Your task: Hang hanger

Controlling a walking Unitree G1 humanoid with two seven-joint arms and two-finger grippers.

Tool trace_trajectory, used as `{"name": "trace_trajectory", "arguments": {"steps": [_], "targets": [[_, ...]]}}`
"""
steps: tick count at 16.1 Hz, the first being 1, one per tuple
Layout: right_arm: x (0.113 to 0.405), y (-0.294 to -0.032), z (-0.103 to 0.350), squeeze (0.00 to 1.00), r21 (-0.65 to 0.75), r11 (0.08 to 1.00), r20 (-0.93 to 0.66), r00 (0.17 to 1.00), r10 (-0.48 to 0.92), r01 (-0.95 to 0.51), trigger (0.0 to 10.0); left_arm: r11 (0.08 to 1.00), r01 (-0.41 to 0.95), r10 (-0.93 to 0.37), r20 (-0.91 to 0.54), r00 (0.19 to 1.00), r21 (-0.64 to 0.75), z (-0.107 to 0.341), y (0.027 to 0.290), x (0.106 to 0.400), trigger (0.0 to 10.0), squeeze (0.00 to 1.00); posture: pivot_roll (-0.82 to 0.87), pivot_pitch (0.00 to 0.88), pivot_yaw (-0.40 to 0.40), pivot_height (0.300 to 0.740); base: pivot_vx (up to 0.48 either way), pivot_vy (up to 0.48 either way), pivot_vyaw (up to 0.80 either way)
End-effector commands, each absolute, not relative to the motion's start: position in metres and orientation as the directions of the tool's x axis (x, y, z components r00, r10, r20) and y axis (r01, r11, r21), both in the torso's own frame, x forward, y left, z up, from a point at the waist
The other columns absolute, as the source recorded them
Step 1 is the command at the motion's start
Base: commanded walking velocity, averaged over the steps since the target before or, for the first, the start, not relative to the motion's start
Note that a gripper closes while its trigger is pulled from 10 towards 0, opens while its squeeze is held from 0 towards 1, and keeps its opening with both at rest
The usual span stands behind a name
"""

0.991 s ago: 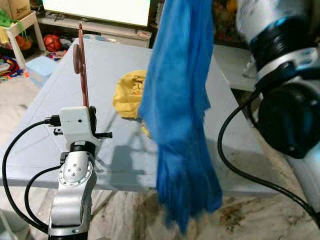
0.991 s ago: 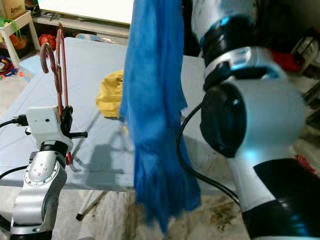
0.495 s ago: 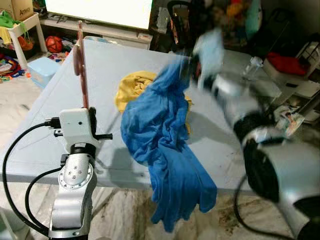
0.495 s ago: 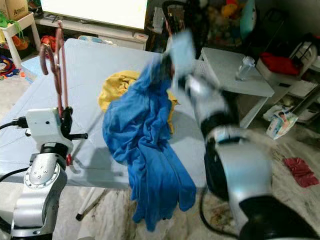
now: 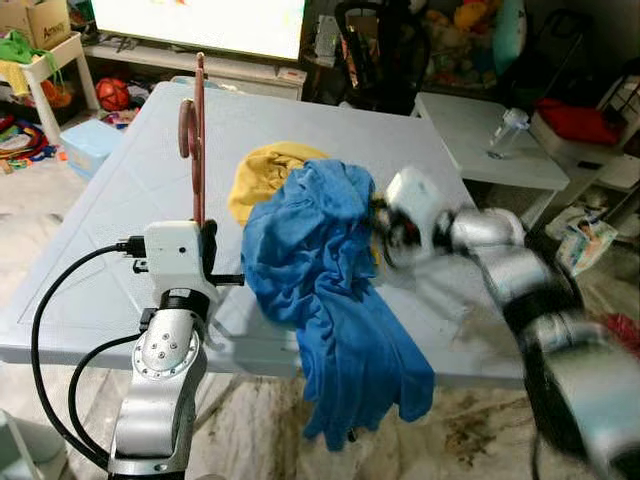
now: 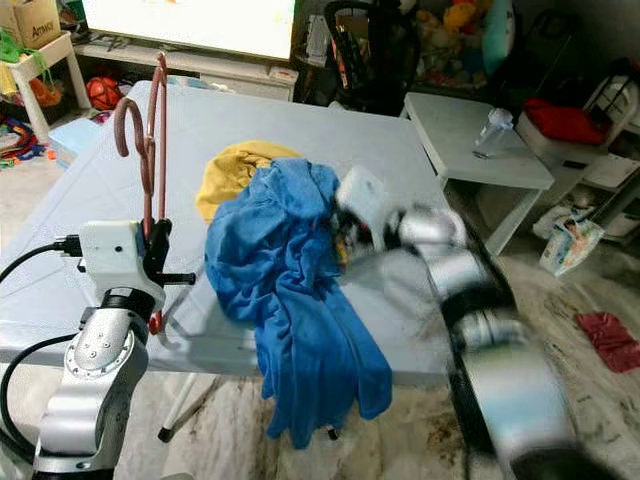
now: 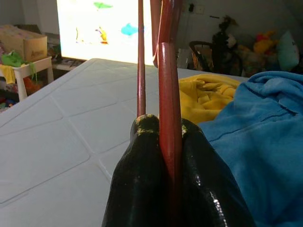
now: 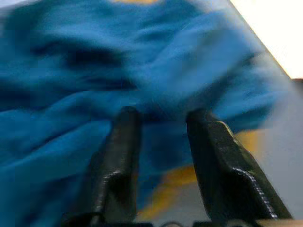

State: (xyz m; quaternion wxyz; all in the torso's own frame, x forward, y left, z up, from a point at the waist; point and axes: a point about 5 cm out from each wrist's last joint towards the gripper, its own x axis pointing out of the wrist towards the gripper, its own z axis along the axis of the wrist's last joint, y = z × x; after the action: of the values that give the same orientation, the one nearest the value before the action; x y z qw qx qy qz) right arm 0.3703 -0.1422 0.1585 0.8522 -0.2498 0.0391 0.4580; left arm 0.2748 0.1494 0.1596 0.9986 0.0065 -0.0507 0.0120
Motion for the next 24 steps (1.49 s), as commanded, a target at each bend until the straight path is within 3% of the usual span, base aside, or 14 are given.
{"name": "trace_trajectory", "arguments": {"steps": [1,7,8,11,12,13,15,17,18,19,20,21,22,24], "targets": [[0.358,-0.145,0.148,1.00,-0.327,0.404,-0.325,0.503,0.801,-0.854,10.0,1.000,-0.013,0.012,0.059,0.998,0.010,0.149,0.148,0.273,10.0,0.00,0.11,0.000,-0.150,0.740,0.000,0.000,0.00],[0.324,-0.181,0.146,1.00,-0.068,0.348,-0.370,0.348,0.861,-0.935,10.0,1.000,0.019,-0.020,0.060,0.998,0.013,0.150,0.146,0.275,10.0,0.00,0.09,0.000,-0.134,0.740,0.000,0.000,0.00],[0.310,-0.181,0.146,1.00,-0.004,0.301,-0.379,0.280,0.882,-0.954,10.0,0.999,0.039,-0.040,0.060,0.997,0.010,0.150,0.144,0.275,10.0,0.00,0.09,0.000,-0.131,0.740,0.000,0.000,0.00],[0.289,-0.167,0.140,1.00,0.072,0.237,-0.402,0.190,0.896,-0.969,10.0,0.999,0.054,-0.054,0.055,0.997,-0.001,0.150,0.141,0.274,10.0,0.00,0.10,0.000,-0.126,0.740,0.000,0.000,0.00],[0.285,-0.161,0.138,1.00,0.085,0.231,-0.400,0.179,0.899,-0.969,8.9,0.998,0.056,-0.055,0.053,0.997,0.000,0.149,0.142,0.274,10.0,0.00,0.11,0.000,-0.123,0.740,0.000,0.000,0.00],[0.284,-0.157,0.135,1.00,0.088,0.247,-0.395,0.194,0.898,-0.965,9.9,0.998,0.056,-0.056,0.051,0.997,0.002,0.149,0.143,0.274,10.0,0.00,0.11,0.000,-0.123,0.740,0.000,0.000,0.00],[0.280,-0.143,0.126,1.00,0.092,0.282,-0.397,0.225,0.890,-0.955,10.0,0.999,0.053,-0.054,0.047,0.997,0.005,0.149,0.145,0.273,10.0,0.00,0.11,0.000,-0.127,0.740,0.000,0.000,0.00],[0.262,-0.125,0.108,1.00,0.129,0.252,-0.422,0.177,0.889,-0.959,10.0,0.999,0.046,-0.046,0.046,0.998,0.001,0.149,0.145,0.273,10.0,0.00,0.12,0.000,-0.126,0.740,0.000,0.000,0.00],[0.260,-0.122,0.099,0.62,0.078,0.274,-0.475,0.206,0.855,-0.958,10.0,0.999,0.046,-0.046,0.042,0.998,-0.011,0.148,0.145,0.272,10.0,0.00,0.12,0.000,-0.125,0.740,0.000,0.000,0.00],[0.258,-0.118,0.094,0.09,0.065,0.276,-0.487,0.211,0.847,-0.959,10.0,0.999,0.048,-0.048,0.041,0.998,-0.008,0.148,0.145,0.272,10.0,0.00,0.12,0.000,-0.124,0.740,0.000,0.000,0.00],[0.259,-0.114,0.091,0.00,0.033,0.309,-0.494,0.254,0.831,-0.950,8.8,0.999,0.048,-0.048,0.039,0.998,-0.006,0.147,0.145,0.272,10.0,0.00,0.12,0.000,-0.124,0.740,0.000,0.000,0.00],[0.263,-0.112,0.087,0.00,-0.010,0.369,-0.509,0.322,0.798,-0.929,2.8,0.999,0.049,-0.049,0.038,0.998,-0.006,0.147,0.145,0.272,10.0,0.00,0.12,0.000,-0.123,0.740,0.000,0.000,0.00],[0.266,-0.111,0.084,0.00,-0.043,0.410,-0.514,0.372,0.773,-0.911,0.0,0.999,0.049,-0.049,0.037,0.998,-0.006,0.147,0.145,0.272,10.0,0.00,0.12,0.000,-0.123,0.740,0.000,0.000,0.00],[0.274,-0.107,0.084,0.00,-0.083,0.486,-0.489,0.460,0.741,-0.870,0.0,0.999,0.050,-0.050,0.037,0.998,-0.006,0.148,0.144,0.272,10.0,0.00,0.12,0.000,-0.122,0.740,0.000,0.000,0.00]]}}
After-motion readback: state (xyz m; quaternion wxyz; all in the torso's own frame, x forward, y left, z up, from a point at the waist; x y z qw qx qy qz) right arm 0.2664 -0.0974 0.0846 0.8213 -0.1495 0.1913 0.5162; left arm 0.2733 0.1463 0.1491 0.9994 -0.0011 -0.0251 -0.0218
